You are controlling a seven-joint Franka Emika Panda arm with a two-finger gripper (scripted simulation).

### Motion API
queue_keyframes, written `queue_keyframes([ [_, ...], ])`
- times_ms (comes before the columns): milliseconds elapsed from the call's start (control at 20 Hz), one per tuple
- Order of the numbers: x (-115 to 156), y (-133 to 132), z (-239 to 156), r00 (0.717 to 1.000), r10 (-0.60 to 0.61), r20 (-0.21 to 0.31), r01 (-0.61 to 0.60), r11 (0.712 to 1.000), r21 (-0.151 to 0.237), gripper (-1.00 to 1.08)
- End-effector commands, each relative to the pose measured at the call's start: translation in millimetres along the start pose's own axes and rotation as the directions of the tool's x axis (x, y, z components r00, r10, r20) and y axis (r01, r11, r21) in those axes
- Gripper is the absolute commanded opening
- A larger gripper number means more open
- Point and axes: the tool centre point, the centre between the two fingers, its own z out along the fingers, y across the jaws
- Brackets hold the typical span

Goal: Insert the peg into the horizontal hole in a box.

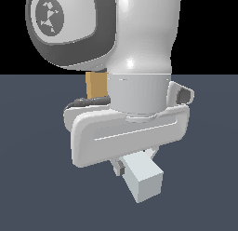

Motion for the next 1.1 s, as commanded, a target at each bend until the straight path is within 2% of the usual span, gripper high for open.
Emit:
queue_keyframes([
  [0, 16.5, 11.3, -11.7, 1.0, 0.015, 0.002, -0.015, 1.0, -0.004, -1.0],
  [200, 40.7, 26.9, -26.1, 0.999, 0.04, 0.002, -0.04, 0.999, -0.004, -1.0],
  [450, 58.8, 40.2, -37.4, 0.998, 0.059, 0.002, -0.059, 0.998, -0.004, -1.0],
  [1050, 63.0, 47.1, -42.2, 0.998, 0.066, 0.003, -0.066, 0.998, -0.006, -1.0],
])
